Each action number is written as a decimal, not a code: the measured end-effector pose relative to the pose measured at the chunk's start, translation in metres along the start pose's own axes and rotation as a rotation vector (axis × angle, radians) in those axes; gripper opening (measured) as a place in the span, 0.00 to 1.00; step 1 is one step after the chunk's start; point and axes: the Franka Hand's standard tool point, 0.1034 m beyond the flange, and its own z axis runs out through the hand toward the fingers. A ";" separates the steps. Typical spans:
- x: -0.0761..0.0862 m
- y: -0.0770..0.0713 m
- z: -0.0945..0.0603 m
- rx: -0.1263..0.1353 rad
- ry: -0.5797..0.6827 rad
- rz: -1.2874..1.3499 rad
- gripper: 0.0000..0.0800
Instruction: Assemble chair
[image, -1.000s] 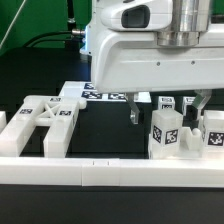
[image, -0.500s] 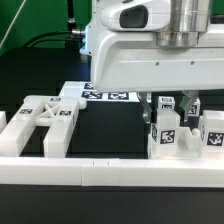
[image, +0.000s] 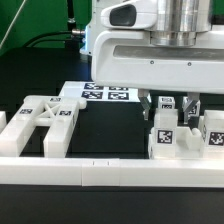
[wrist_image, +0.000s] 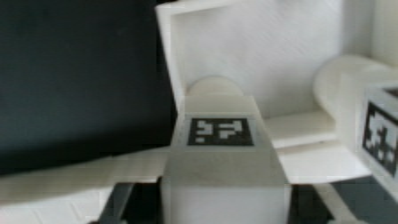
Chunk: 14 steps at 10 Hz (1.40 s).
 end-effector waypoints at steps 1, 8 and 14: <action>0.000 0.000 0.000 0.002 0.000 0.098 0.36; -0.001 -0.003 0.000 0.006 -0.014 0.783 0.36; 0.001 0.001 0.000 0.015 -0.022 0.752 0.65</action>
Offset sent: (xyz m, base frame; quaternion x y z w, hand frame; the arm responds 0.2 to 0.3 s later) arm -0.0007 0.0055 -0.0009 0.0008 0.0015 0.2048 0.9788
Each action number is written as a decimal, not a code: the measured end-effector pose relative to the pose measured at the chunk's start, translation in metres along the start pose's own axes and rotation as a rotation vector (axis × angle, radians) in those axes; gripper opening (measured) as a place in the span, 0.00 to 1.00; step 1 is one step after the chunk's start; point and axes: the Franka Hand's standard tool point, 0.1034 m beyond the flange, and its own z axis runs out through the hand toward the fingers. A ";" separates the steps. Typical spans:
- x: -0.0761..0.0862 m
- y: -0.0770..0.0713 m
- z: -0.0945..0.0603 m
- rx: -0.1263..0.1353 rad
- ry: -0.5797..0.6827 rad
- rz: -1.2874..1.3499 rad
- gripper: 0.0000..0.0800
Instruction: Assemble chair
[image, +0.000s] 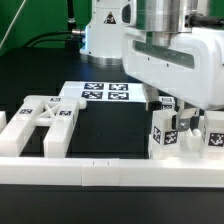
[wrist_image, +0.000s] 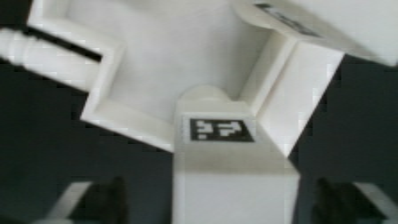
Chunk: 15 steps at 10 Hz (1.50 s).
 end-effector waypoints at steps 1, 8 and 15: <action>0.000 0.000 0.000 -0.001 0.001 -0.108 0.79; -0.003 -0.002 0.000 0.000 0.002 -0.745 0.81; -0.001 -0.001 0.000 -0.018 0.011 -1.135 0.81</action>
Offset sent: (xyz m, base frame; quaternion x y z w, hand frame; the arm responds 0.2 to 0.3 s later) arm -0.0007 0.0036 0.0054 0.0077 -0.0111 -0.2601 0.9655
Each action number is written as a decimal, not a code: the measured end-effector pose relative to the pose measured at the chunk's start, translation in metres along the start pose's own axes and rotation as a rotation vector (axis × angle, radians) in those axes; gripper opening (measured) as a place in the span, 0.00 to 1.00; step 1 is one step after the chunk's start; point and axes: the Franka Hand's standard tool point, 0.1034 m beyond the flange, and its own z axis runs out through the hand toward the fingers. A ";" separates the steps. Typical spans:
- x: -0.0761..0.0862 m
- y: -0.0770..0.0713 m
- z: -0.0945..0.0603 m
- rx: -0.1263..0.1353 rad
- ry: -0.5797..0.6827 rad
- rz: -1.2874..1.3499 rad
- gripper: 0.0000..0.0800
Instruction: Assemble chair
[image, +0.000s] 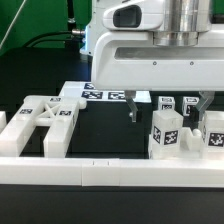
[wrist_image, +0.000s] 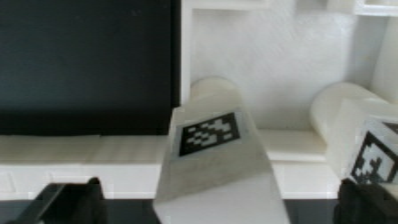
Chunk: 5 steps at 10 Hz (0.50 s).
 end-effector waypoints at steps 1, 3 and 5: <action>0.000 0.001 0.000 -0.003 -0.001 -0.076 0.81; 0.000 0.005 0.000 -0.003 -0.001 -0.074 0.49; 0.000 0.005 0.000 -0.002 -0.001 -0.044 0.36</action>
Offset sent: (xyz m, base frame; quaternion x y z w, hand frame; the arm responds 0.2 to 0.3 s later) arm 0.0000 0.0000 0.0000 0.0000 0.0000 0.0650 0.9979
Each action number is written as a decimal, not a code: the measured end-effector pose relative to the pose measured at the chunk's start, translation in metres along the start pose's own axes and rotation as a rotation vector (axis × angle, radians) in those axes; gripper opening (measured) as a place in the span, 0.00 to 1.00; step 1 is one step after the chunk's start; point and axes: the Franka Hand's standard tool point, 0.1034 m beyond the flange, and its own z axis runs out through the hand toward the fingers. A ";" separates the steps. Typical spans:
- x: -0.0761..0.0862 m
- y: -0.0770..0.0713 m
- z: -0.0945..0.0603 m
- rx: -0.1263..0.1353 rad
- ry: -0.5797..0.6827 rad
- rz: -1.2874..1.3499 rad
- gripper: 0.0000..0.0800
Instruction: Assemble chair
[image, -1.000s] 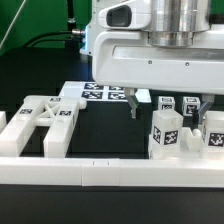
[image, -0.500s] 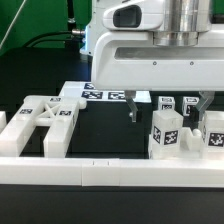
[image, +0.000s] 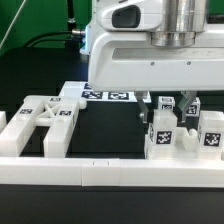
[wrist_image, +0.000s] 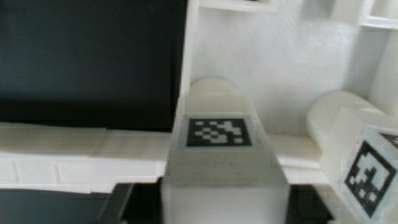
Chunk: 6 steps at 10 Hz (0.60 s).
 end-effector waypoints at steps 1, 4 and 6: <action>0.000 0.000 0.000 0.002 0.000 0.080 0.36; -0.004 -0.003 -0.001 -0.001 -0.019 0.340 0.36; -0.011 0.003 -0.001 -0.011 -0.041 0.476 0.36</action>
Offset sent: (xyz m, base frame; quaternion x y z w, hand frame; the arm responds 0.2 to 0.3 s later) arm 0.0005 0.0055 0.0002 -0.0078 0.0005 0.2721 0.9622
